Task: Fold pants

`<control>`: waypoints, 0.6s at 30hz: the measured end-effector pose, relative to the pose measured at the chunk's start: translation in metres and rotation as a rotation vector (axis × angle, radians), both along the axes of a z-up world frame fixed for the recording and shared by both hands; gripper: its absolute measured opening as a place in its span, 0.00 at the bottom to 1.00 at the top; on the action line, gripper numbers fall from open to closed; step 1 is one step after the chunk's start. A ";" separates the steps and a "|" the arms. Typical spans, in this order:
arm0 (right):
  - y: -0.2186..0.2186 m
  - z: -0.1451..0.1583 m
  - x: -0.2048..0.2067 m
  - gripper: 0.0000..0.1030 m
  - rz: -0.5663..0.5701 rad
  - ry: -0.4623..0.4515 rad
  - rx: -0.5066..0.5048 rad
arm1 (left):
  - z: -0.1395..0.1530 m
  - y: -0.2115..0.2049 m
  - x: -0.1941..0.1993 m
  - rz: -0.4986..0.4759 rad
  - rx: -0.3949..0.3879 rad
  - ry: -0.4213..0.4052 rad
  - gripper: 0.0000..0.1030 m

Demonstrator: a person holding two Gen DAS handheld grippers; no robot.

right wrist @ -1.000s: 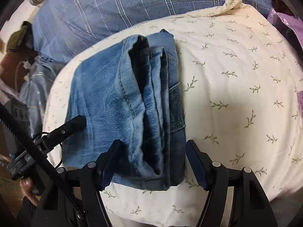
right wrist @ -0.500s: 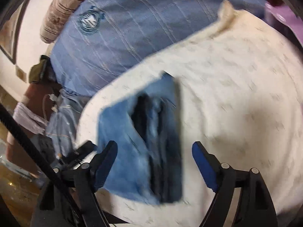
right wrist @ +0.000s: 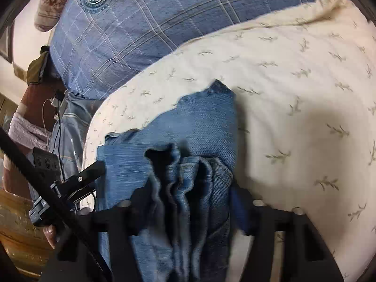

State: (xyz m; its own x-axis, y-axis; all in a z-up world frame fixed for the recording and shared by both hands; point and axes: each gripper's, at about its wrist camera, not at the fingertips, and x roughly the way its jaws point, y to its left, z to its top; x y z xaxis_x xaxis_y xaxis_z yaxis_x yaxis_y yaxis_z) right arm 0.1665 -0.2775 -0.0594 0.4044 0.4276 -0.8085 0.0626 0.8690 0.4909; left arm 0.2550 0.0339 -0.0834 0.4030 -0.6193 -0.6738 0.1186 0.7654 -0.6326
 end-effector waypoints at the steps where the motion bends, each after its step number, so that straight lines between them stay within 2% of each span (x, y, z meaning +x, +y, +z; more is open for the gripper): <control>1: 0.000 0.000 -0.002 0.44 0.007 -0.002 -0.006 | 0.001 -0.003 -0.001 -0.020 0.011 -0.012 0.35; 2: 0.001 0.000 -0.004 0.41 0.008 -0.008 0.001 | 0.004 -0.005 -0.001 -0.036 0.014 -0.020 0.21; 4: -0.003 0.007 -0.008 0.29 0.001 -0.029 0.051 | 0.021 -0.005 -0.007 -0.056 -0.025 -0.056 0.15; 6: -0.002 0.023 -0.005 0.28 0.008 -0.064 0.067 | 0.043 -0.001 -0.005 -0.057 -0.050 -0.084 0.14; 9: -0.001 0.054 0.012 0.28 0.032 -0.118 0.074 | 0.073 0.007 0.015 -0.064 -0.029 -0.136 0.14; 11: 0.002 0.067 0.037 0.28 0.058 -0.128 0.059 | 0.078 0.012 0.037 -0.059 -0.045 -0.111 0.15; 13: 0.001 0.063 0.061 0.31 0.063 -0.122 0.064 | 0.067 0.014 0.059 -0.052 -0.031 -0.076 0.16; 15: 0.002 0.045 0.079 0.37 0.061 -0.101 0.059 | 0.039 0.011 0.079 -0.039 -0.006 -0.037 0.20; 17: 0.001 0.017 0.085 0.44 0.041 -0.087 0.038 | 0.010 0.010 0.089 0.006 0.006 0.027 0.30; 18: -0.001 0.003 0.086 0.49 0.015 -0.052 0.013 | 0.001 0.009 0.095 0.032 0.022 0.074 0.33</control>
State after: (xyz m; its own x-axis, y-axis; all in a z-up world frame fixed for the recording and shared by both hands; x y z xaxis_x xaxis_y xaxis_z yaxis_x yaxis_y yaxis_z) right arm 0.2526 -0.2790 -0.0560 0.4391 0.4439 -0.7811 0.0240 0.8633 0.5041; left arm 0.3500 0.0431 -0.0827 0.3705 -0.5915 -0.7162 0.0475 0.7821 -0.6213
